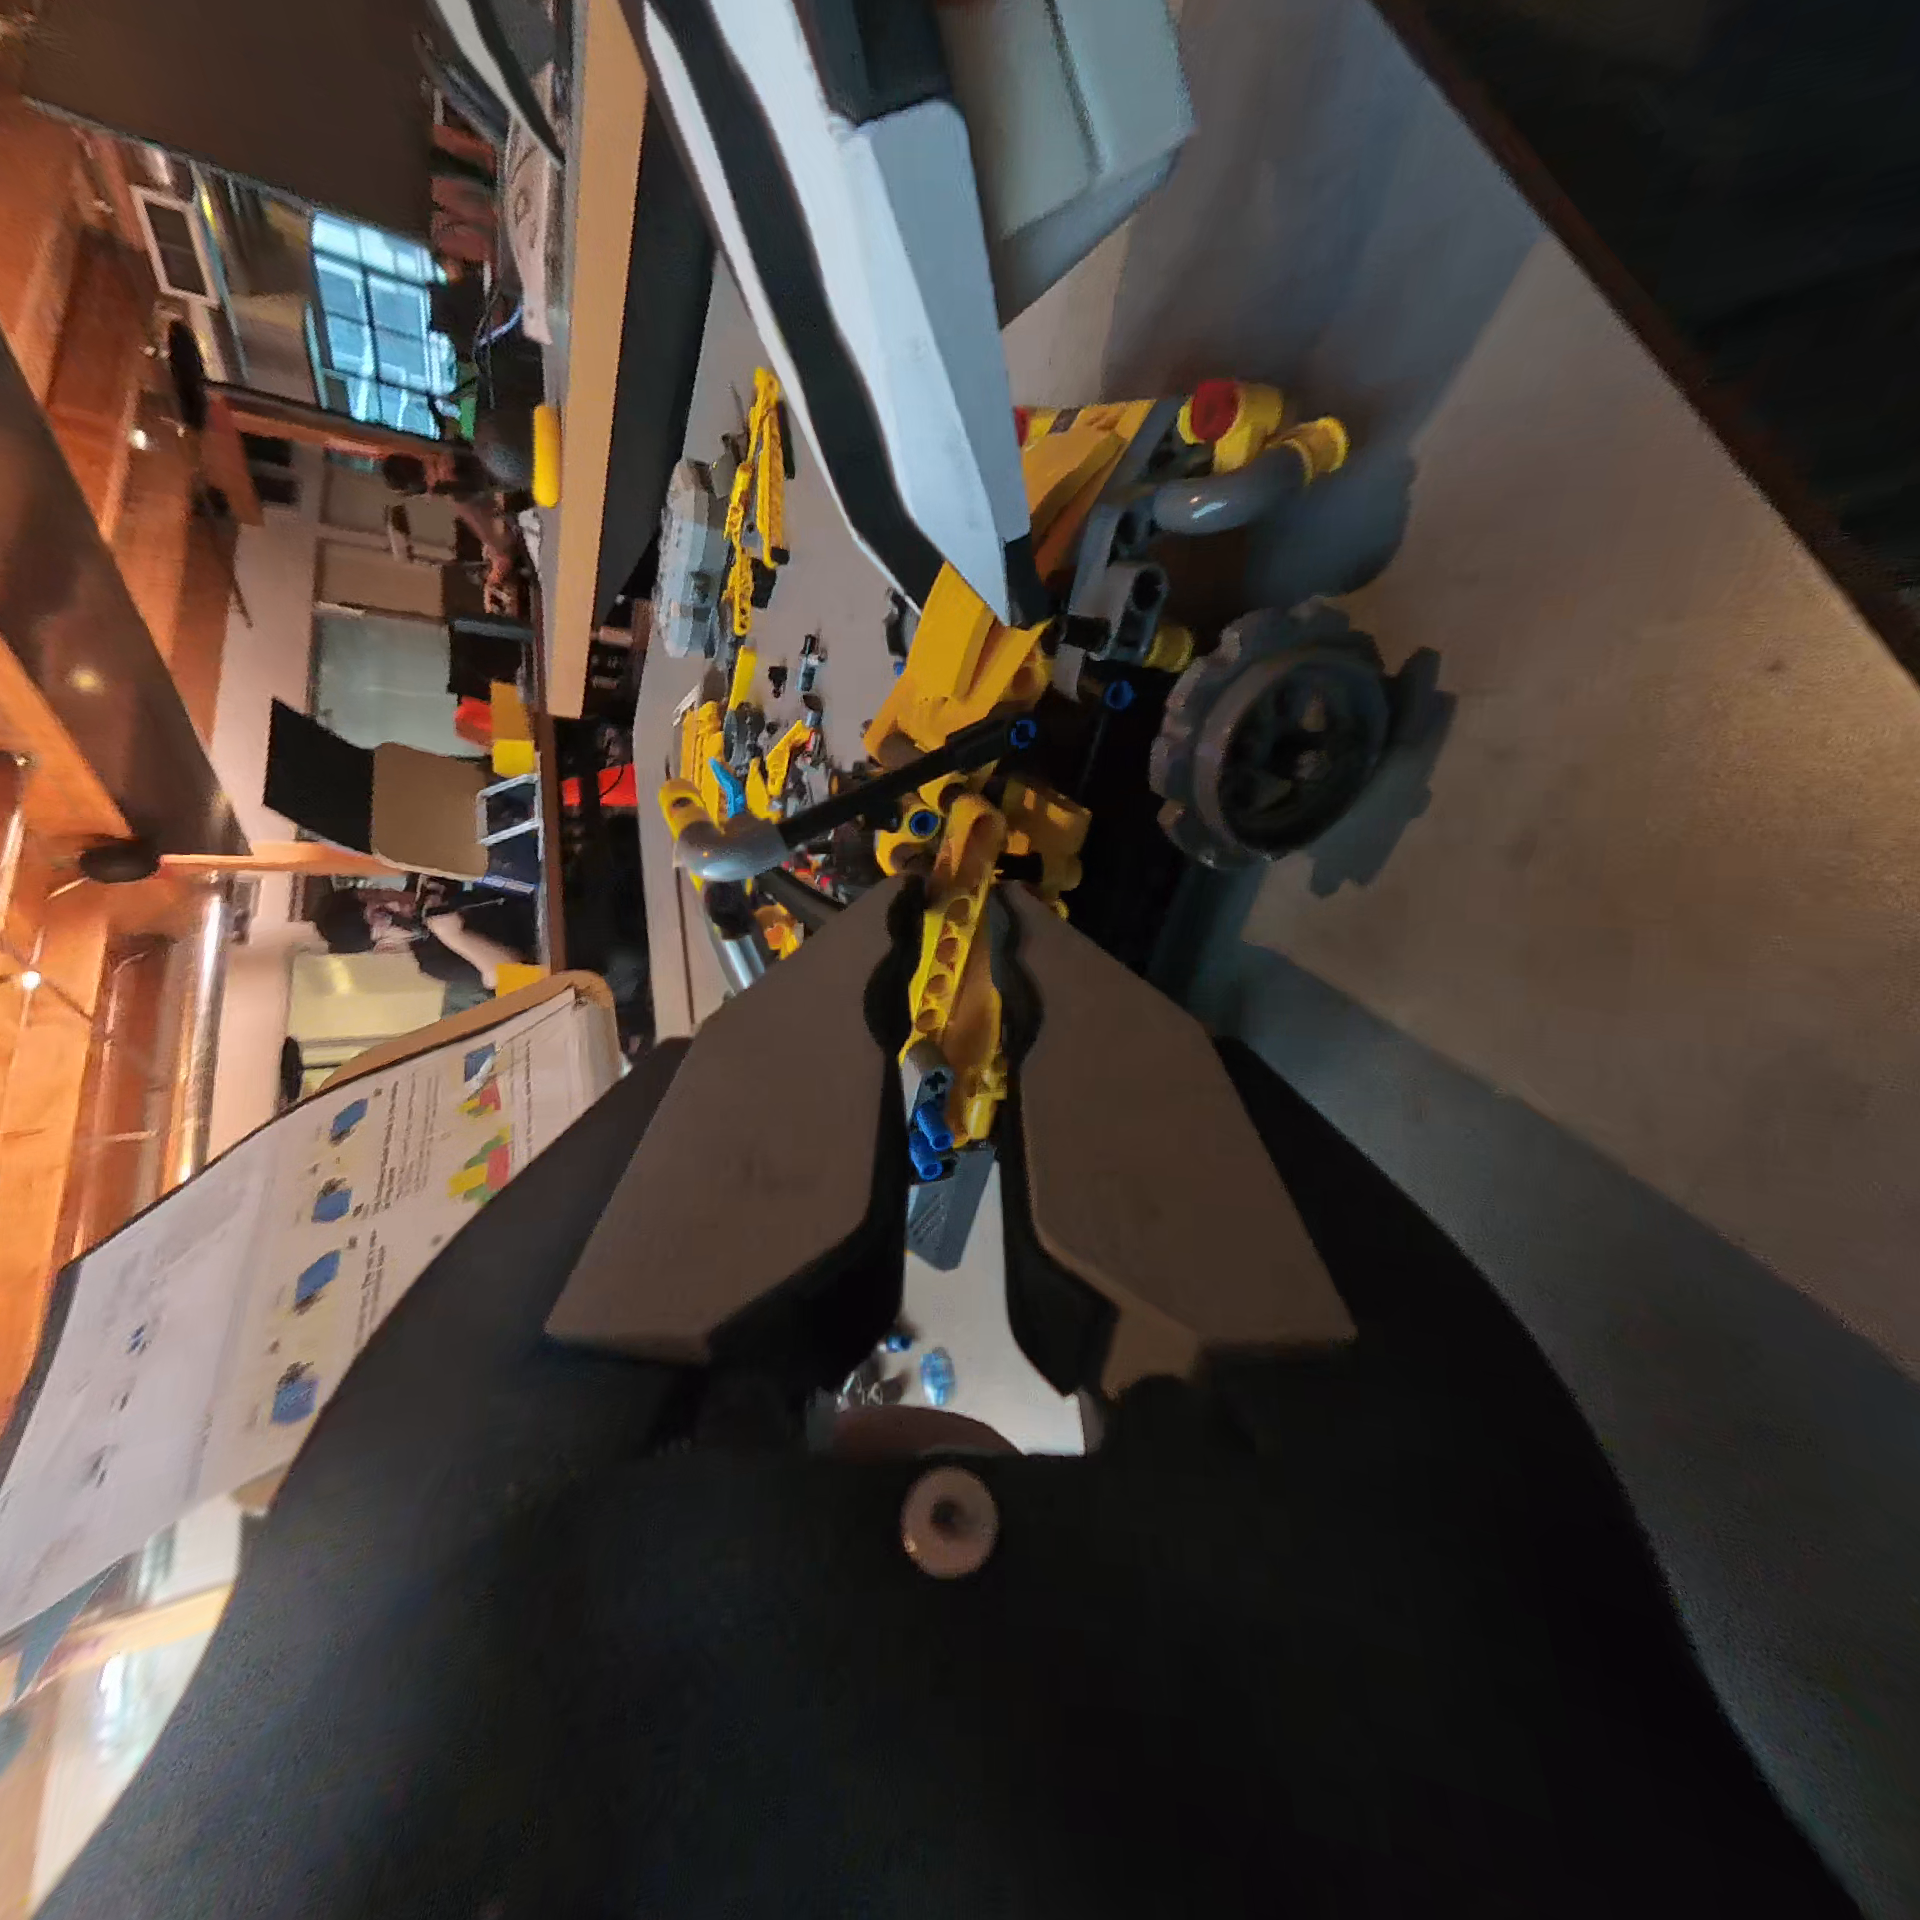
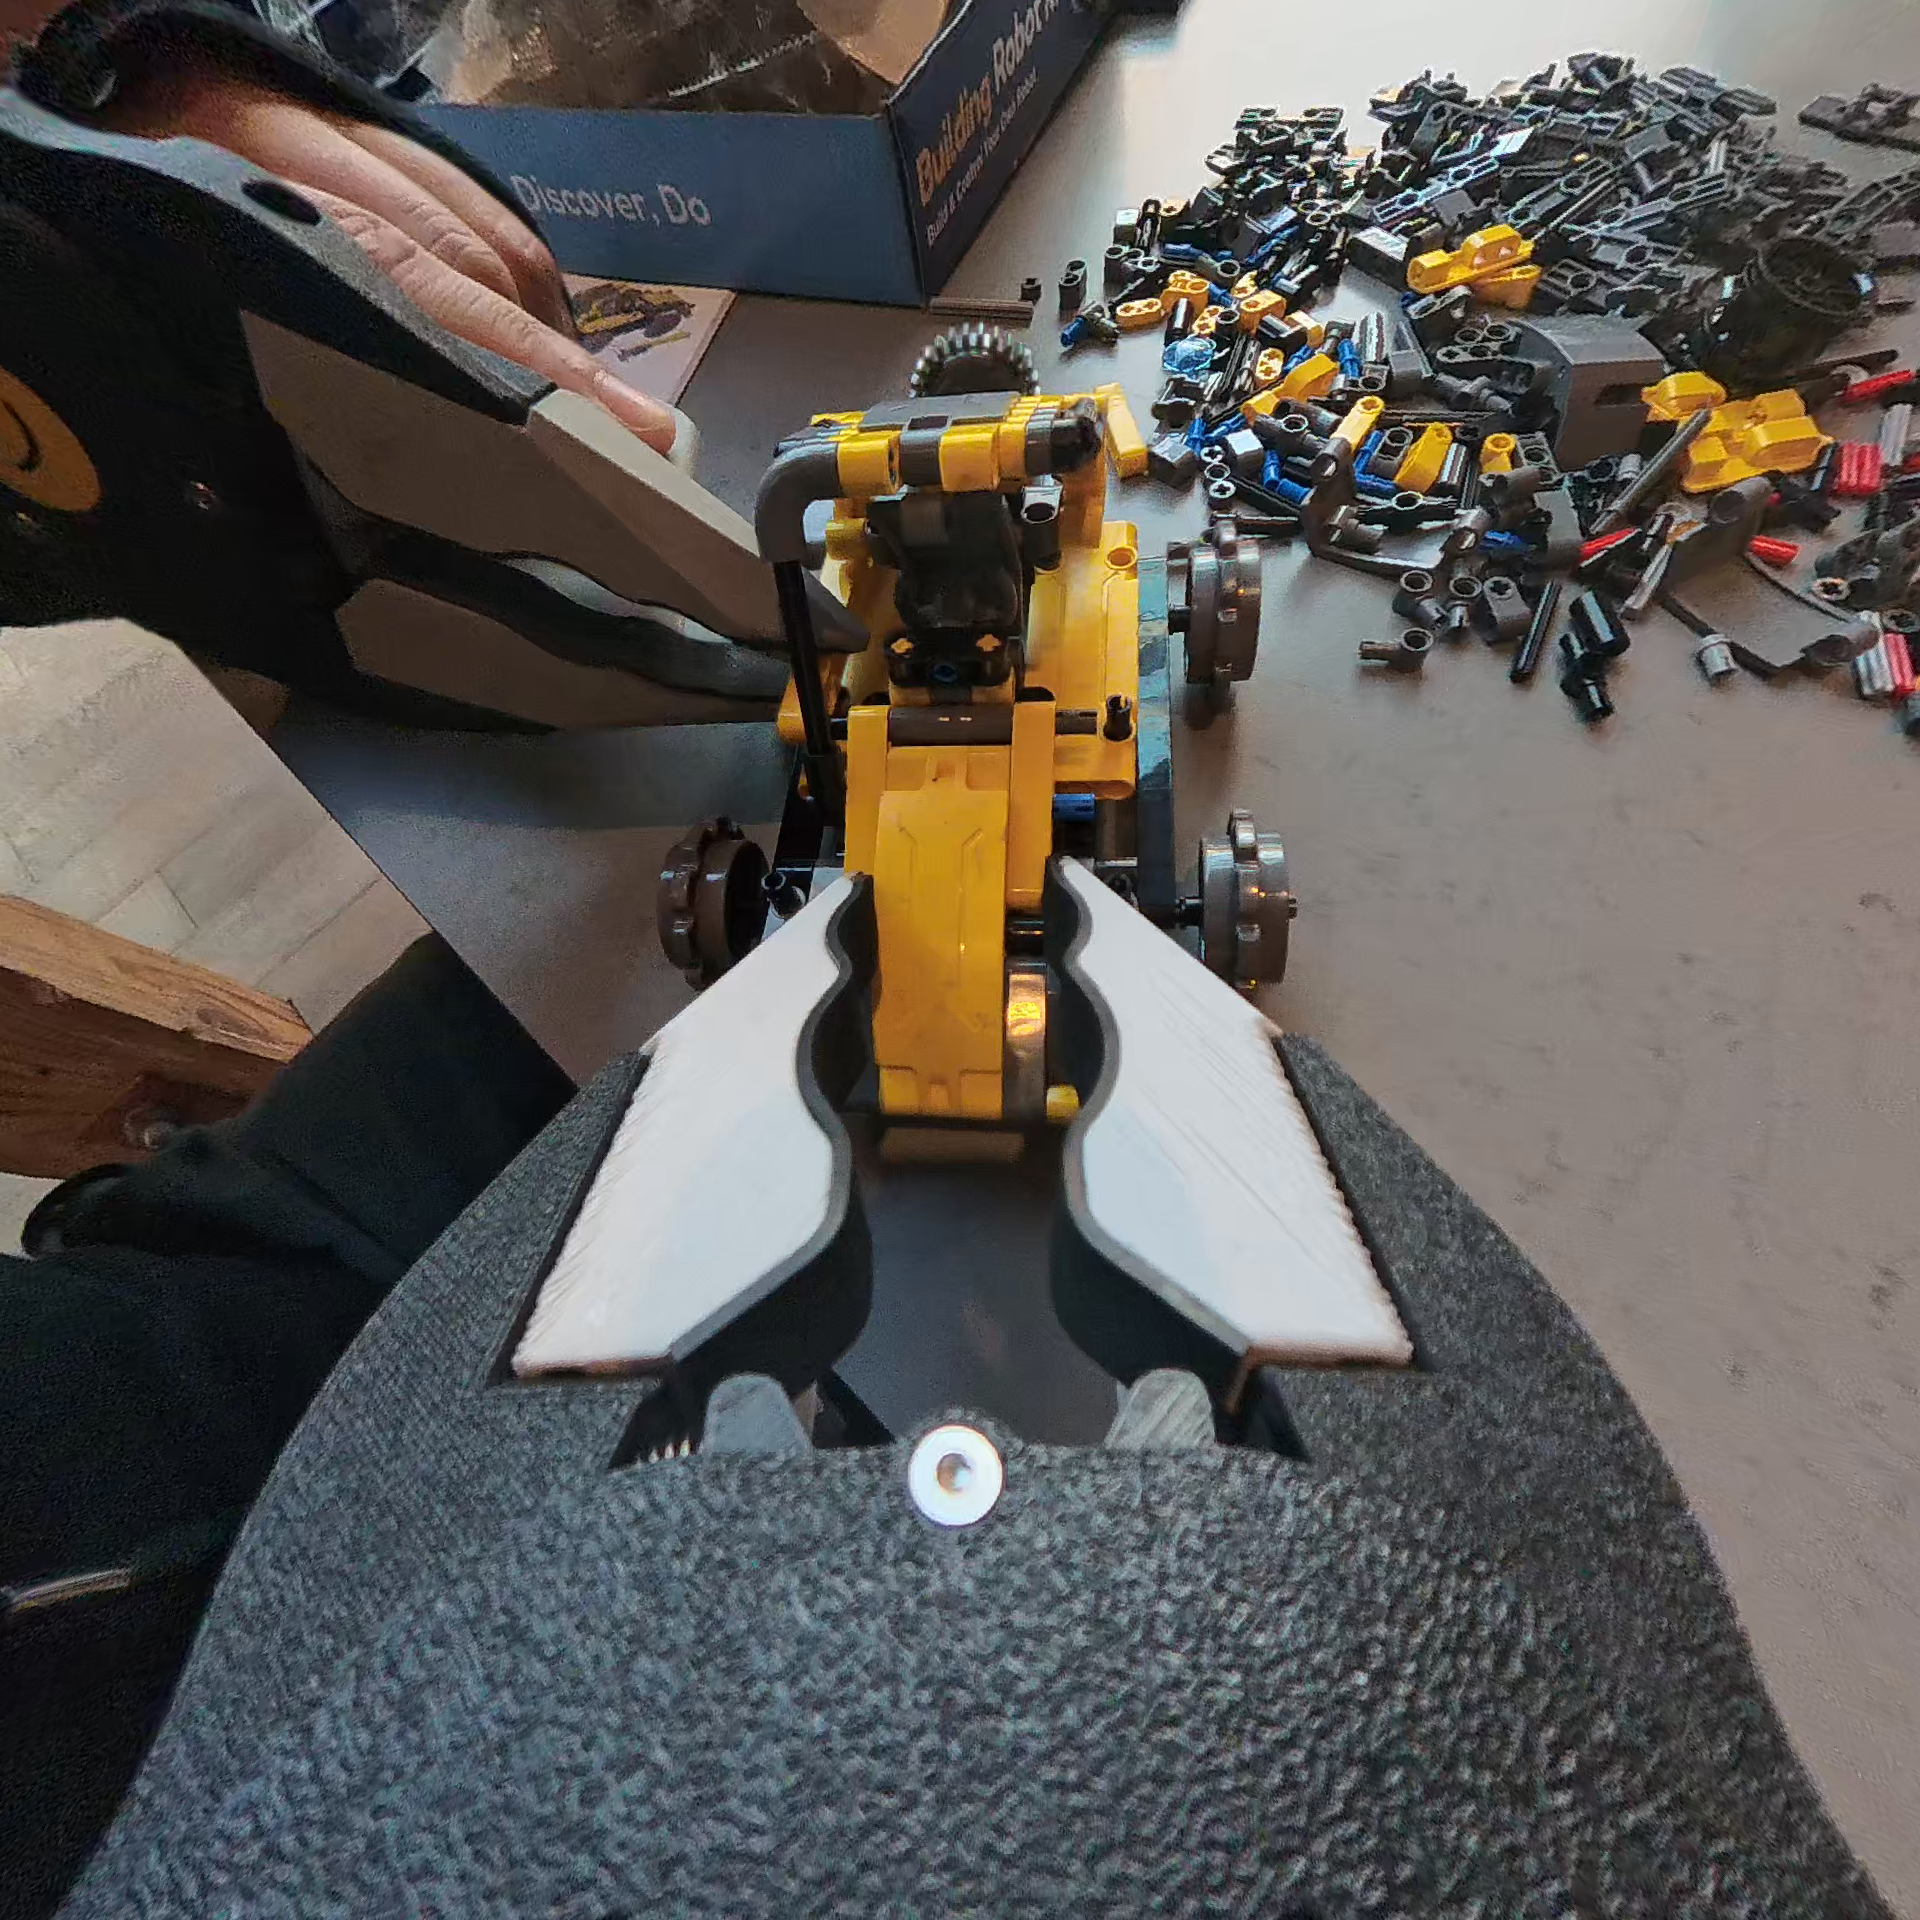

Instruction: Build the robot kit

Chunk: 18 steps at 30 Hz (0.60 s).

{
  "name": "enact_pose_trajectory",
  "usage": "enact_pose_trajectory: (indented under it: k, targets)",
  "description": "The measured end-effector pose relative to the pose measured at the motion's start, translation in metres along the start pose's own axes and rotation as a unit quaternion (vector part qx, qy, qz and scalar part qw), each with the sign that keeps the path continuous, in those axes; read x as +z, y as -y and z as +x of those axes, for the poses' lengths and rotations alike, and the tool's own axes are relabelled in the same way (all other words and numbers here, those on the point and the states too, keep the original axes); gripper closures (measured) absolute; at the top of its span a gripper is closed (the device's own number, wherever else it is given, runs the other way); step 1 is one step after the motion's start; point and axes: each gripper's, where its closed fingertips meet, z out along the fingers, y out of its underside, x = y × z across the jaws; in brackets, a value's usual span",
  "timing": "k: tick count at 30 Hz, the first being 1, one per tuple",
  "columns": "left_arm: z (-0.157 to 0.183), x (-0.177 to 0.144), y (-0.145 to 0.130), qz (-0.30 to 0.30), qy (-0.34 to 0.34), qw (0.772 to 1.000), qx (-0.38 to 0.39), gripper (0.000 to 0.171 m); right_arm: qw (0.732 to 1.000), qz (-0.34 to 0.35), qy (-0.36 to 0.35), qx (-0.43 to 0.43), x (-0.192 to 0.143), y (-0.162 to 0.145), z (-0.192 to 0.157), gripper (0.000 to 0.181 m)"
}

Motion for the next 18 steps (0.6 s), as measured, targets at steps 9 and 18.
enact_pose_trajectory:
  k: [9,18]
  targets:
    - [0.001,-0.01,0.009,0.07,-0.071,0.99,-0.097,0.147,1.0,0.007,0.016,-0.003,0.0,-0.001,-0.005,0.149]
    - [0.009,-0.014,0.011,0.069,-0.195,0.955,-0.212,0.161,0.999,0.015,0.04,0.002,-0.001,-0.001,-0.007,0.149]
